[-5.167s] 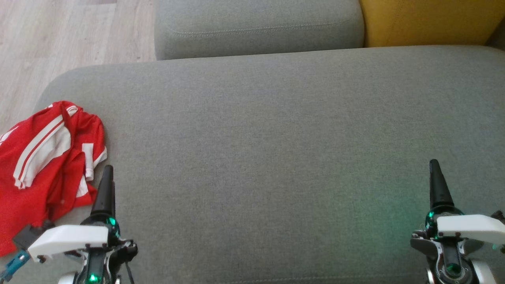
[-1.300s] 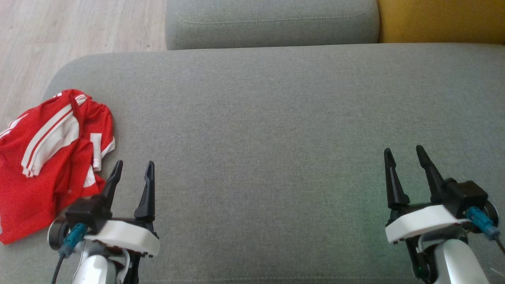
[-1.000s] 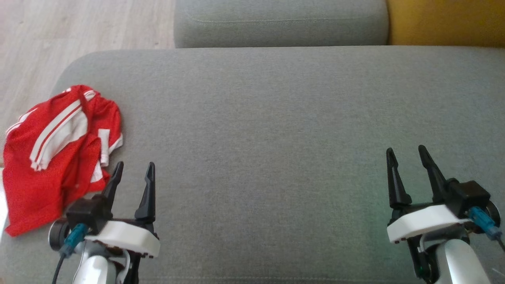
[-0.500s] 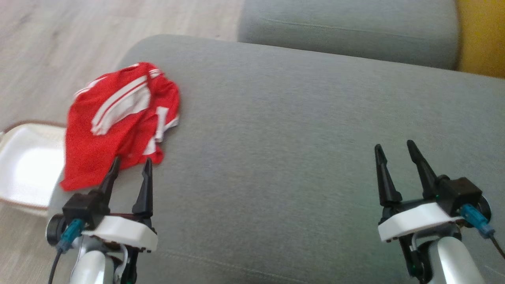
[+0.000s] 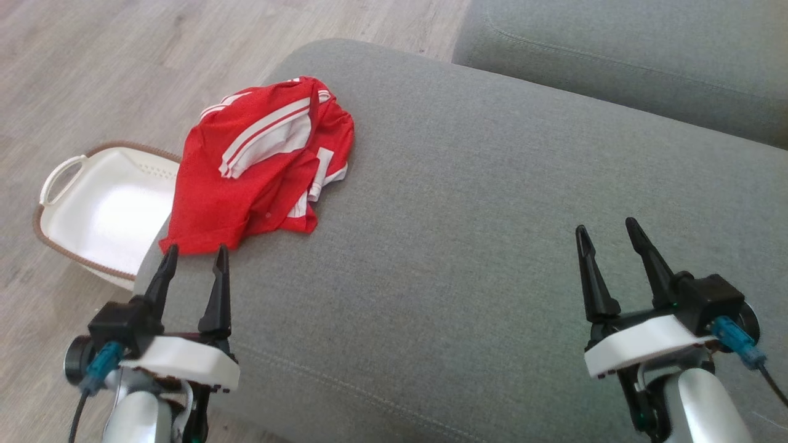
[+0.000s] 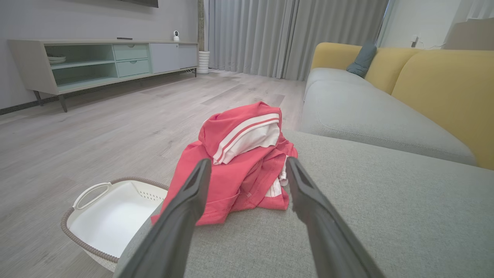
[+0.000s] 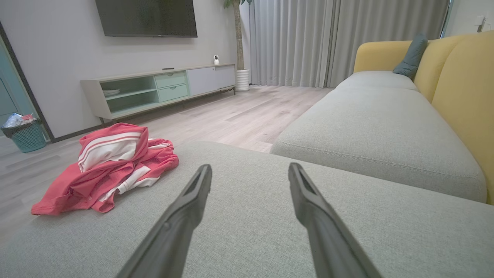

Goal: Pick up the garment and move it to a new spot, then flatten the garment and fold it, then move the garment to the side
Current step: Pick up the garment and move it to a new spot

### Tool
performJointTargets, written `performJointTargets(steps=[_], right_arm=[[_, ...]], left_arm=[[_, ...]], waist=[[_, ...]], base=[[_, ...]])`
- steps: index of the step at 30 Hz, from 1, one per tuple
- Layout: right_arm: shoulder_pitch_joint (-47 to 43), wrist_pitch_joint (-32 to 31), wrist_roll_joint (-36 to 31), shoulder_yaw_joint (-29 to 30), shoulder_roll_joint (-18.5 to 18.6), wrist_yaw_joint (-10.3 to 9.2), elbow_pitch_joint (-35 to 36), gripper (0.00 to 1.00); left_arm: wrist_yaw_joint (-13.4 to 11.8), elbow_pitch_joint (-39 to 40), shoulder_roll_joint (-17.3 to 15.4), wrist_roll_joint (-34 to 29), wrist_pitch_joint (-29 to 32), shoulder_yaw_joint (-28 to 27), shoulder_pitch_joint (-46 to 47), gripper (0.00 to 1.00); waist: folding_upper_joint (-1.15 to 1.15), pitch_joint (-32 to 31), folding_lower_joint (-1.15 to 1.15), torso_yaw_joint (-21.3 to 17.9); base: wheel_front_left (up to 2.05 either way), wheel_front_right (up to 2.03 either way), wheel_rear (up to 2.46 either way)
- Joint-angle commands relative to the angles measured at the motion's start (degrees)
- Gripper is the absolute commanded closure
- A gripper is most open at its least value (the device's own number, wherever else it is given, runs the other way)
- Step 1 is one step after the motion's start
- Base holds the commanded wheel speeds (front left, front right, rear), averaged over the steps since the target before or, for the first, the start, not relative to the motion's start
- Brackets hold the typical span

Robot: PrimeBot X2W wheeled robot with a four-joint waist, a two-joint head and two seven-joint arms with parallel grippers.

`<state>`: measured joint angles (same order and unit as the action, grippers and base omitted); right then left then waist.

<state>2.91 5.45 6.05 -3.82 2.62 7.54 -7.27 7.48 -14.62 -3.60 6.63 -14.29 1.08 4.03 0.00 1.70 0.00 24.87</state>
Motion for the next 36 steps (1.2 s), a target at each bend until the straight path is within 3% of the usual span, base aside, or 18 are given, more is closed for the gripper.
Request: performJointTargets(steps=[1, 24, 36], right_arm=[[2.1, 0.1, 0.3, -1.4, 0.3, -0.05, 2.0, 0.0], [3.3, -1.1, -0.8, -1.3, 0.3, -0.05, 3.1, 0.0], [6.7, -5.3, -4.6, -1.6, 0.7, -0.05, 7.7, 0.0]], left_arm=[[-0.3, 2.2, -0.5, -0.1, -0.7, -2.0, 3.0, 0.0], [-0.2, 1.1, 0.1, 0.4, -0.7, -2.6, 5.0, 0.0], [-0.1, -7.5, 0.1, 3.7, -0.7, -4.7, 14.5, 0.0]], waist=[[0.0, 0.1, 0.0, 0.2], [0.0, 3.4, 0.0, -0.3], [0.0, 12.7, 0.0, -2.8]], base=[[0.0, 0.0, 0.0], [0.0, 0.0, 0.0], [0.0, 0.0, 0.0]])
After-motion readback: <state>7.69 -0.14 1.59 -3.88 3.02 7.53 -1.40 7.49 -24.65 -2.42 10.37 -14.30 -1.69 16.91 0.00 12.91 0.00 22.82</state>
